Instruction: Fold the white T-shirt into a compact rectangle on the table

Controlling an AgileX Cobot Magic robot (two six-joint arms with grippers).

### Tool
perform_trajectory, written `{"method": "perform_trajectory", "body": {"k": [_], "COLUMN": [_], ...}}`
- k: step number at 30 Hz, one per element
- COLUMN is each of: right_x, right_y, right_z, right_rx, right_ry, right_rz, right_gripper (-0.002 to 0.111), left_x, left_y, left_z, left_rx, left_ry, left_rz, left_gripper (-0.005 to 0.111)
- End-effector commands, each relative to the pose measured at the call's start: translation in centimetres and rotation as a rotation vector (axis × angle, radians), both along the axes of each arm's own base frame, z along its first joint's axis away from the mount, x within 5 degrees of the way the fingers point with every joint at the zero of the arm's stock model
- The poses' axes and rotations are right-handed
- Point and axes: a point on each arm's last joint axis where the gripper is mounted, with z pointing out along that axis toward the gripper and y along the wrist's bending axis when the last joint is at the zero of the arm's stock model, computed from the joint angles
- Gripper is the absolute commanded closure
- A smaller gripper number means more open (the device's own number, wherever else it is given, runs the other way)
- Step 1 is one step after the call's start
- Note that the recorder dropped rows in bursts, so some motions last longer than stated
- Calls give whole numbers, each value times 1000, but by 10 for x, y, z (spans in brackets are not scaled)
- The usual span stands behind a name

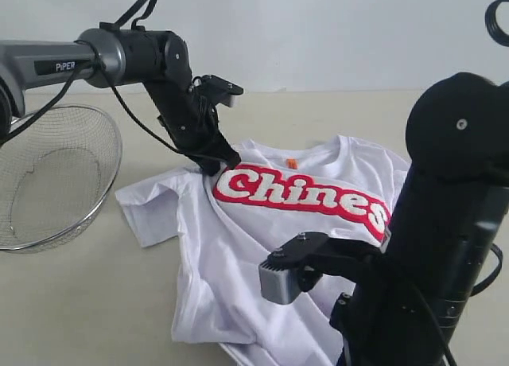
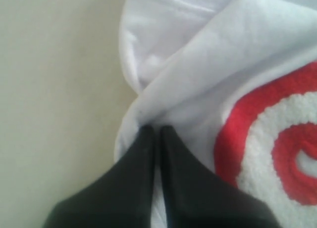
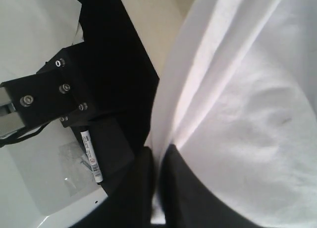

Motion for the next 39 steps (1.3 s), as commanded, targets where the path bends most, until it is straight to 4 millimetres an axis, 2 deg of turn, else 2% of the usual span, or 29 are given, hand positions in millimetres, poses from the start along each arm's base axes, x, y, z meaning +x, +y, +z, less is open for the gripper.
{"method": "perform_trajectory", "body": {"k": [1,6,8,10,13,14,16,17,20,25,29,32,35,36,39], "right_x": [-2,-4,-3,-2,-1,-1,0,1,10,38,68,100,130,142,169], "right_y": [4,13,14,14,15,15,15,15,15,3,-20,-54,-91,-106,-134], "right_z": [-1,-16,-21,-22,-23,-23,-23,-23,-21,6,41,60,62,58,42], "right_rx": [17,-13,-21,-20,-19,-19,-20,-21,-51,-90,-43,-34,-39,-50,-76], "right_ry": [45,103,121,115,100,100,96,88,5,-174,-301,-385,-450,-462,-460], "right_rz": [-15,20,17,19,13,13,8,8,-20,-156,-372,-575,-752,-821,-944], "right_gripper": [108,108,100,84,44,37,40,46,68,106,108,108,108,108,108], "left_x": [9,11,11,10,10,10,10,10,7,1,-6,-14,-16,-18,-29], "left_y": [5,5,4,2,-3,-5,-7,-8,-8,-6,-4,-2,-1,0,1], "left_z": [9,11,14,17,29,34,41,44,56,76,92,102,110,112,119], "left_rx": [-11,-20,-28,-43,-96,-117,-143,-152,-161,-163,-167,-152,-162,-167,-193], "left_ry": [-44,-52,-41,-23,-9,-7,-2,1,4,10,25,71,70,75,106], "left_rz": [51,59,60,62,60,54,55,54,48,37,49,39,69,81,110], "left_gripper": [102,102,102,102,102,102,102,102,102,102,102,102,102,102,102]}}
